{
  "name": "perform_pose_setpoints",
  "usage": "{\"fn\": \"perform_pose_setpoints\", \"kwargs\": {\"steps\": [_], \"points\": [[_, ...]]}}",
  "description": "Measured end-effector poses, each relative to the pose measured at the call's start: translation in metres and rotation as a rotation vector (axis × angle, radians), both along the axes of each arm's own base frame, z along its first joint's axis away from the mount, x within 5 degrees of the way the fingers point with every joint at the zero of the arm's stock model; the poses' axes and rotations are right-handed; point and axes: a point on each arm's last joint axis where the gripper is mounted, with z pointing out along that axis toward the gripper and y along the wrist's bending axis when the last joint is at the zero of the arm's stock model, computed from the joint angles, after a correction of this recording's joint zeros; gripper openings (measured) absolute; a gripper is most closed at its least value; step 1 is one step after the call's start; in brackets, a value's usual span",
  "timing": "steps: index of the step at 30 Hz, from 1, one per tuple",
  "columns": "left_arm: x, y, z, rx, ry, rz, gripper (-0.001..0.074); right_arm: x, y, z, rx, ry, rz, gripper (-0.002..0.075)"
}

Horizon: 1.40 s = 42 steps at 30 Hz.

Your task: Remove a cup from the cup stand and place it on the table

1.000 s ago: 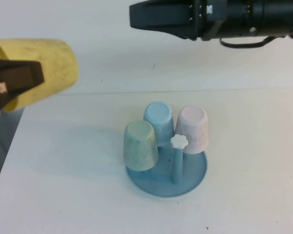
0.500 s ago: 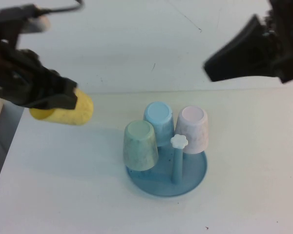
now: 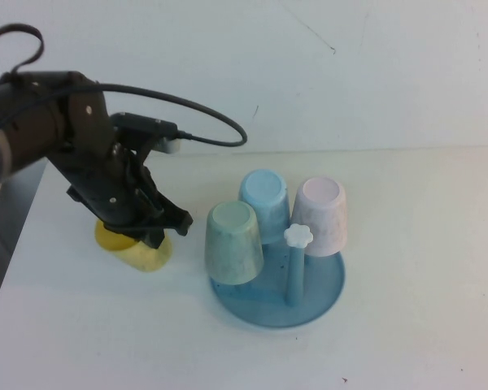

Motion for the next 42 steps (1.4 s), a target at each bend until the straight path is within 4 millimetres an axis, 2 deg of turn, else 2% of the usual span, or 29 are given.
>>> {"fn": "perform_pose_setpoints", "kwargs": {"steps": [6, 9, 14, 17, 21, 25, 29, 31, 32, 35, 37, 39, 42], "points": [[0.012, -0.003, -0.027, 0.010, 0.038, 0.020, 0.0019, -0.014, -0.015, -0.023, -0.083, 0.028, -0.079, 0.0004], [0.014, -0.004, -0.033, 0.011, 0.049, 0.024, 0.0106, -0.019, -0.019, -0.033, -0.107, 0.045, -0.091, 0.0004], [0.015, -0.005, -0.034, 0.006, 0.048, 0.031, 0.0291, -0.020, -0.020, -0.039, -0.122, 0.058, -0.098, 0.0004], [0.017, -0.005, -0.031, 0.002, 0.034, 0.032, 0.0337, -0.020, -0.021, -0.040, -0.133, 0.057, -0.103, 0.0004], [0.013, -0.005, -0.017, -0.014, 0.004, 0.033, 0.0355, -0.020, -0.024, -0.040, -0.160, 0.044, -0.121, 0.0004], [0.002, -0.001, 0.012, -0.035, -0.048, 0.029, 0.0356, -0.023, -0.029, -0.039, -0.179, 0.022, -0.137, 0.0004], [-0.023, 0.007, 0.061, -0.073, -0.161, 0.020, 0.0346, -0.035, -0.035, -0.041, -0.180, -0.014, -0.161, 0.0004], [-0.038, 0.012, 0.086, -0.095, -0.232, 0.018, 0.0295, -0.042, -0.040, -0.044, -0.169, -0.048, -0.182, 0.0004], [-0.049, 0.015, 0.102, -0.111, -0.282, 0.018, 0.0251, -0.046, -0.042, -0.046, -0.156, -0.067, -0.195, 0.0004], [-0.076, 0.024, 0.136, -0.142, -0.391, 0.014, 0.0099, -0.058, -0.048, -0.057, -0.123, -0.135, -0.220, 0.0004], [-0.098, 0.031, 0.159, -0.167, -0.476, 0.013, 0.0041, -0.066, -0.051, -0.067, -0.094, -0.186, -0.234, 0.0004], [-0.119, 0.039, 0.178, -0.193, -0.561, 0.015, 0.0019, -0.073, -0.054, -0.079, -0.068, -0.234, -0.245, 0.0004], [-0.144, 0.048, 0.197, -0.227, -0.683, 0.026, 0.0006, -0.080, -0.057, -0.097, -0.025, -0.271, -0.269, 0.0003]]}}
